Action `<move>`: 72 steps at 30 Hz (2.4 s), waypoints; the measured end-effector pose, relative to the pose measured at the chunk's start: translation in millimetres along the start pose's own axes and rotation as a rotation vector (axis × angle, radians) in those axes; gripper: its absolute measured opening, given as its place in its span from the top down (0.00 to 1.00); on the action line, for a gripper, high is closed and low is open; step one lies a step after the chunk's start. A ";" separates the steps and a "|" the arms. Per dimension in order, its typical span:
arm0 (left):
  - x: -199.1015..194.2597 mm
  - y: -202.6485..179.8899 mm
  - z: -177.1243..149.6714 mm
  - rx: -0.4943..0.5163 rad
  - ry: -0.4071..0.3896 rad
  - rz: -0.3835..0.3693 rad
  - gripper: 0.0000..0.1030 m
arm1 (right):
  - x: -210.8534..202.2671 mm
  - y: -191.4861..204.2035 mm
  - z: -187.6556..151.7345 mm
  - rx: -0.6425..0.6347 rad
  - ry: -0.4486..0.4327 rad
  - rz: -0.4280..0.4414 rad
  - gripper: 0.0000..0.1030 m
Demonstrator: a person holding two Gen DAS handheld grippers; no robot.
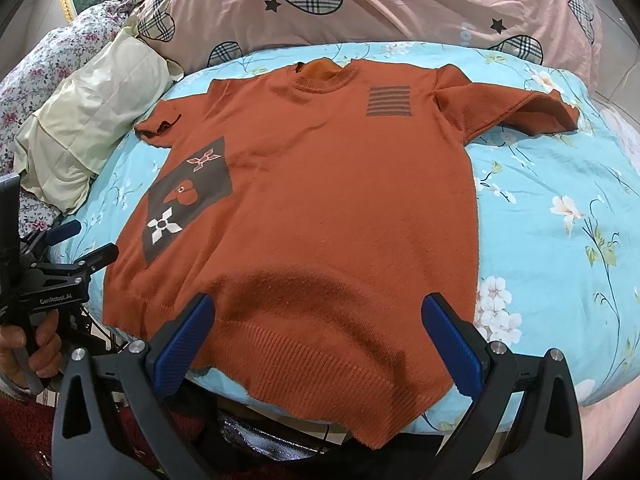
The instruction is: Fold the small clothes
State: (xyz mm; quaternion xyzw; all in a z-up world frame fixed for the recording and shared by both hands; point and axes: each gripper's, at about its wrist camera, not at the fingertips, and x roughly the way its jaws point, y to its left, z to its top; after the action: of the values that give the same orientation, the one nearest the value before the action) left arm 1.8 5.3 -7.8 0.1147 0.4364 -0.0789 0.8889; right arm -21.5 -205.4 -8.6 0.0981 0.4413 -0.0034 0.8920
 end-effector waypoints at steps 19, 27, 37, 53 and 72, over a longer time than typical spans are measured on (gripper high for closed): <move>6.3 -6.5 4.2 -0.004 0.007 -0.014 0.00 | 2.9 -12.5 4.3 0.026 -0.007 0.002 0.00; 15.5 -10.4 9.2 0.002 0.008 0.002 0.01 | 5.0 -30.7 9.9 0.060 -0.023 -0.005 0.00; 31.3 -15.6 20.8 -0.002 0.027 -0.008 0.01 | 10.4 -59.4 19.0 0.115 -0.036 -0.003 0.00; 59.5 -39.0 51.1 0.024 0.061 -0.026 0.01 | 10.6 -269.9 108.0 0.438 -0.228 -0.146 0.34; 107.7 -74.1 64.0 0.079 0.155 -0.031 0.01 | 122.6 -498.2 202.0 0.766 -0.277 -0.158 0.43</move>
State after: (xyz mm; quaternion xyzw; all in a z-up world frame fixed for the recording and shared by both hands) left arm 97.8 -87.8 -65.4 0.1485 0.5020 -0.1005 0.8461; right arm 166.1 -720.1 -71.4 0.3875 0.2903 -0.2488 0.8388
